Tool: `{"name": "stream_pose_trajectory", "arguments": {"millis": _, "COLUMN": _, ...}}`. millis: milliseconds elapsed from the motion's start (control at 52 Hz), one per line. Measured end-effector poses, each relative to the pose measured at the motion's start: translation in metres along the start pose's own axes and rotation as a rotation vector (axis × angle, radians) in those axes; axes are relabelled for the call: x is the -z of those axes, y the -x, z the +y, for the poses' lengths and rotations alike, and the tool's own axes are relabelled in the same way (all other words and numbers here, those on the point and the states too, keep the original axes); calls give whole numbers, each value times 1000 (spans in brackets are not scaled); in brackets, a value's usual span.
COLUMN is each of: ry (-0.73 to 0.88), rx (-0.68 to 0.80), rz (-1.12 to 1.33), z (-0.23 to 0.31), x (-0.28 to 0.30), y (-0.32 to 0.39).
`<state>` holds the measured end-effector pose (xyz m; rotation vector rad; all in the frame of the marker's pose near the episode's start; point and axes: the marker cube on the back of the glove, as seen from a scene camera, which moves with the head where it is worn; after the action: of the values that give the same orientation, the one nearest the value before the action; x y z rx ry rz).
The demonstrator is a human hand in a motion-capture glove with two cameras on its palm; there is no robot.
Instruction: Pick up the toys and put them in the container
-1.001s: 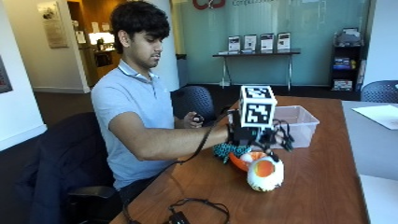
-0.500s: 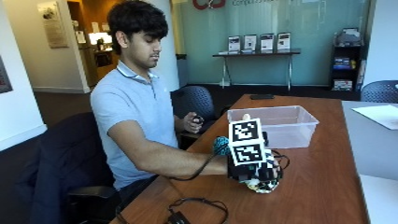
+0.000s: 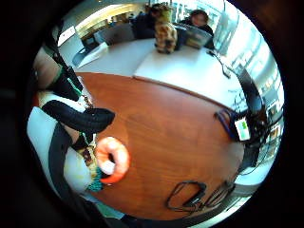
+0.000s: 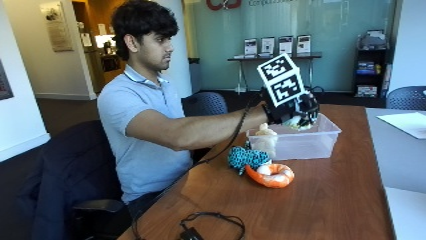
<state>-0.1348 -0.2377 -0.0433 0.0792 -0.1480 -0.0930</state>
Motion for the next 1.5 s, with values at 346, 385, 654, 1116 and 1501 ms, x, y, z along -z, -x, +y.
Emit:
{"name": "stream_pose_trajectory", "arguments": {"millis": 346, "ry": 105, "rx": 217, "rz": -76, "z": -47, "x": -53, "y": 142}}
{"name": "stream_pose_trajectory", "arguments": {"millis": 385, "ry": 125, "rx": 219, "rz": -79, "z": -46, "x": -61, "y": 148}}
{"name": "stream_pose_trajectory", "arguments": {"millis": 654, "ry": 345, "rx": 121, "rz": 30, "z": -26, "x": -83, "y": 130}}
{"name": "stream_pose_trajectory", "arguments": {"millis": 1116, "ry": 729, "rx": -95, "rz": 79, "z": 103, "x": -68, "y": -49}}
{"name": "stream_pose_trajectory", "arguments": {"millis": 1501, "ry": 753, "rx": -120, "rz": 135, "z": 133, "x": -129, "y": -70}}
